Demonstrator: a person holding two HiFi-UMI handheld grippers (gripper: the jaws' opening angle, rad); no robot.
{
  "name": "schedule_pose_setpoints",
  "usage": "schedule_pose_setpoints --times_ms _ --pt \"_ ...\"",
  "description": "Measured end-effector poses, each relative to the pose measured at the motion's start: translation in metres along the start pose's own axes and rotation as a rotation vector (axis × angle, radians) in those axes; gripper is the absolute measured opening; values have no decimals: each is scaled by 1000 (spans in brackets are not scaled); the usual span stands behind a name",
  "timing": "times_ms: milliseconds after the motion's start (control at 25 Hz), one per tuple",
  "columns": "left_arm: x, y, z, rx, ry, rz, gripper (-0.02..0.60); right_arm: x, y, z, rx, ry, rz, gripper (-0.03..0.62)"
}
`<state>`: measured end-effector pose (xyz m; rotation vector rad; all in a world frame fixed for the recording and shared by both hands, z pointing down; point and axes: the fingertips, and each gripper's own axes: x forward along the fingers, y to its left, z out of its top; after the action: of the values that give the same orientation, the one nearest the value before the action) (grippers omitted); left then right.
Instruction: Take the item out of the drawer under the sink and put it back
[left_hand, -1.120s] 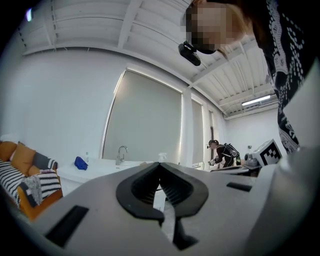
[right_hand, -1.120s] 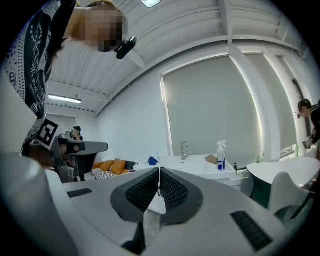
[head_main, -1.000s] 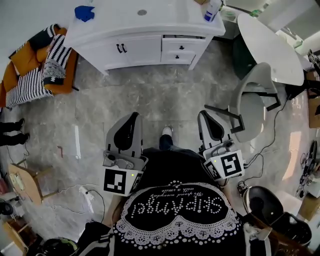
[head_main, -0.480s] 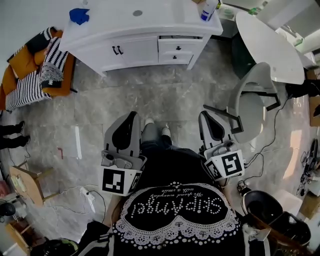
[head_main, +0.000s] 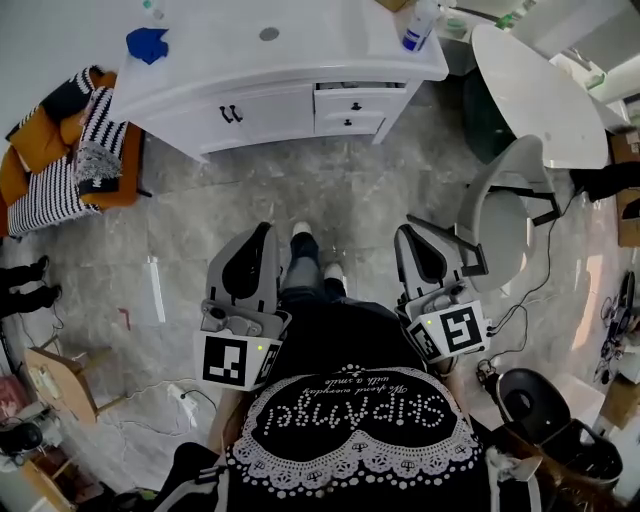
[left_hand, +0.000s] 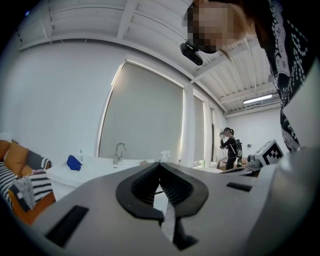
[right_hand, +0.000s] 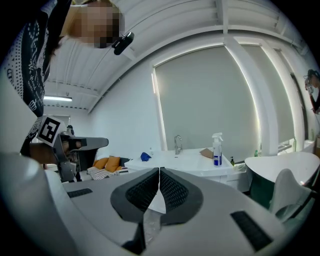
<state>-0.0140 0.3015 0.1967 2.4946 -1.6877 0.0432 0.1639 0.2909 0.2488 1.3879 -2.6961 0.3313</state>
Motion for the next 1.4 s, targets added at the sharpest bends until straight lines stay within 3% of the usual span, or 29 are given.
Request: schedule_pose_setpoints --times_ms 400,840,1120,1400 --pt "54 70 21 -5 -10 -10 5 82 -9 34 -11 -21 -25 20" --pt "76 128 36 -4 -31 -28 5 131 -9 46 -11 -40 -88 20" --pt "84 172 40 -38 -64 29 5 148 -7 42 -11 -26 -106 20" --pt "100 208 41 -11 -49 101 5 163 -22 34 16 17 -125 20"
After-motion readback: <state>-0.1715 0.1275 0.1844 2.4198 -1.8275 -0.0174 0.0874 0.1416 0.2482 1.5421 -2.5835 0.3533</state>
